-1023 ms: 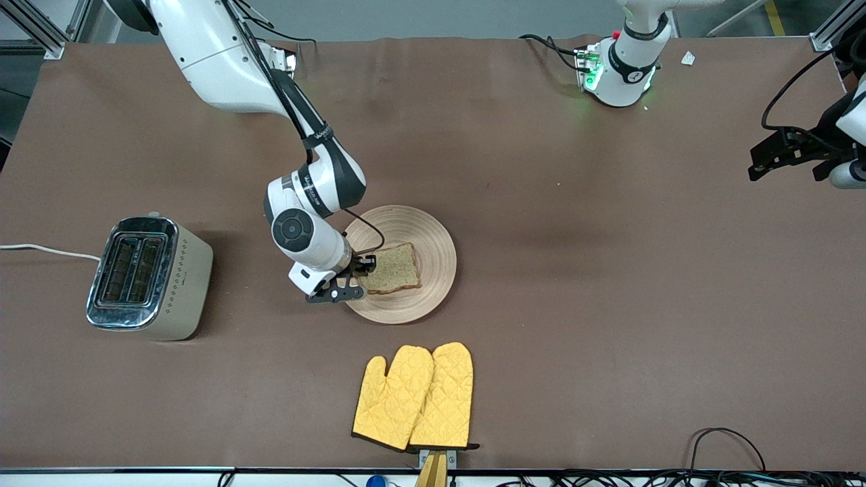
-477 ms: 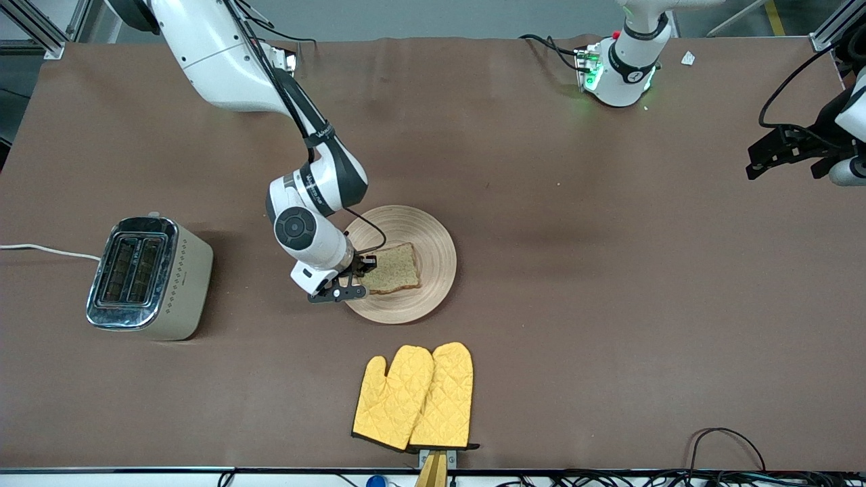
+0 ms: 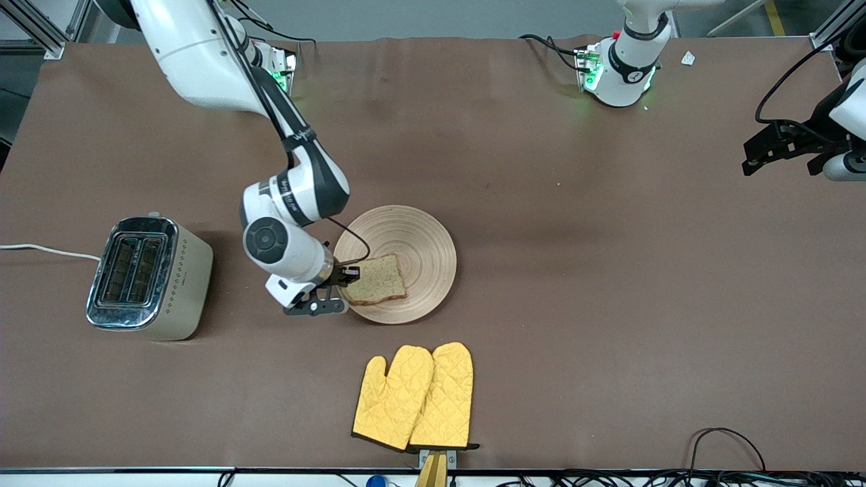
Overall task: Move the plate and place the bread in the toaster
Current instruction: 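Lift the bread with the right gripper and carry it to the toaster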
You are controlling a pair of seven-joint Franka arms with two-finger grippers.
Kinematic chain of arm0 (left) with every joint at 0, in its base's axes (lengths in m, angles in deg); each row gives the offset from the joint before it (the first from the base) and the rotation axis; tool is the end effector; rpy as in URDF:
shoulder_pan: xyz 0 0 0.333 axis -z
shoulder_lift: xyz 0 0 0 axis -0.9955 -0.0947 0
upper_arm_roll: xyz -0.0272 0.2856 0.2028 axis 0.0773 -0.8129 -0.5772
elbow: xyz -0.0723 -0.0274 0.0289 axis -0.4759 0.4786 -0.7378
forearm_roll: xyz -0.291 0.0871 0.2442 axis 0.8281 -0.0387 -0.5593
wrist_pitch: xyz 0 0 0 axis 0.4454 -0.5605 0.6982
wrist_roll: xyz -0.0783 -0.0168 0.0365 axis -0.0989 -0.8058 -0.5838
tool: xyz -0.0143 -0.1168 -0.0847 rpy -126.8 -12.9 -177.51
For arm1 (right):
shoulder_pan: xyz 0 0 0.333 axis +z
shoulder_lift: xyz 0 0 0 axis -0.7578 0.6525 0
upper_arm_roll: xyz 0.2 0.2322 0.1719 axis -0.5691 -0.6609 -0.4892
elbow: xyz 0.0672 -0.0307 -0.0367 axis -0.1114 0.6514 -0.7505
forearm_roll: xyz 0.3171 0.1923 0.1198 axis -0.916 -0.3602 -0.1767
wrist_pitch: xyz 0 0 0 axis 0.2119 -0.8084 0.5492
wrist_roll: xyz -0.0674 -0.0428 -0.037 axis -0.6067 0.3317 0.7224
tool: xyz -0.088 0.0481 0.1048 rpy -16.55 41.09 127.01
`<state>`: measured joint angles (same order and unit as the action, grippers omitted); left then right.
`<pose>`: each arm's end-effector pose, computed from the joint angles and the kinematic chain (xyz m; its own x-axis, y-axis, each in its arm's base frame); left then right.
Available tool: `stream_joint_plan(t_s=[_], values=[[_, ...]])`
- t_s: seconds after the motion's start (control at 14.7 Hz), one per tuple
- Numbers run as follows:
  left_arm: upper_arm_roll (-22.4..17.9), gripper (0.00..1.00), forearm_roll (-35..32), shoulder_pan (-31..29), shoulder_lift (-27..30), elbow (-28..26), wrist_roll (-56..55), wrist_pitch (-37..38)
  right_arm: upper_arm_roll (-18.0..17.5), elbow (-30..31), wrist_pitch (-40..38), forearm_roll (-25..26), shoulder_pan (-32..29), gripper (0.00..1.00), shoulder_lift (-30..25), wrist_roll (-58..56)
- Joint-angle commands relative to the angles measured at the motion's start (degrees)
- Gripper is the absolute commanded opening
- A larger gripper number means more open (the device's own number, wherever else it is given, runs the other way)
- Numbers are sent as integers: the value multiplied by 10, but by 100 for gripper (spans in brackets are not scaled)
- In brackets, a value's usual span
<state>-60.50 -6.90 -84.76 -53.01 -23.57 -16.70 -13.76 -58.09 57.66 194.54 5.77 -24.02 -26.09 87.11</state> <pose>0.5367 -0.0340 0.6443 0.9994 -0.0331 0.0119 -0.0328 -0.9991 -0.0261 0.6440 0.3029 0.2802 0.9962 0.0427 -0.0758 0.0339 -0.9929 -0.1136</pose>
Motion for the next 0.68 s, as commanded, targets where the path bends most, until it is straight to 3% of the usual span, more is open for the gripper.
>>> stream_joint_plan(t_s=[0.0,0.14,0.41,0.61], values=[[4,100,-6,-3,12,2,-4,13,13,-72,-115,38,0,0,-16,4],[2,100,-6,-3,12,3,-4,13,14,-100,-159,126,2,0,-31,8],[1,100,-6,-3,12,3,-4,13,32,-101,-207,200,-2,0,-61,6],[1,100,-5,-3,12,3,-4,13,32,-101,-266,350,-2,0,-82,4]])
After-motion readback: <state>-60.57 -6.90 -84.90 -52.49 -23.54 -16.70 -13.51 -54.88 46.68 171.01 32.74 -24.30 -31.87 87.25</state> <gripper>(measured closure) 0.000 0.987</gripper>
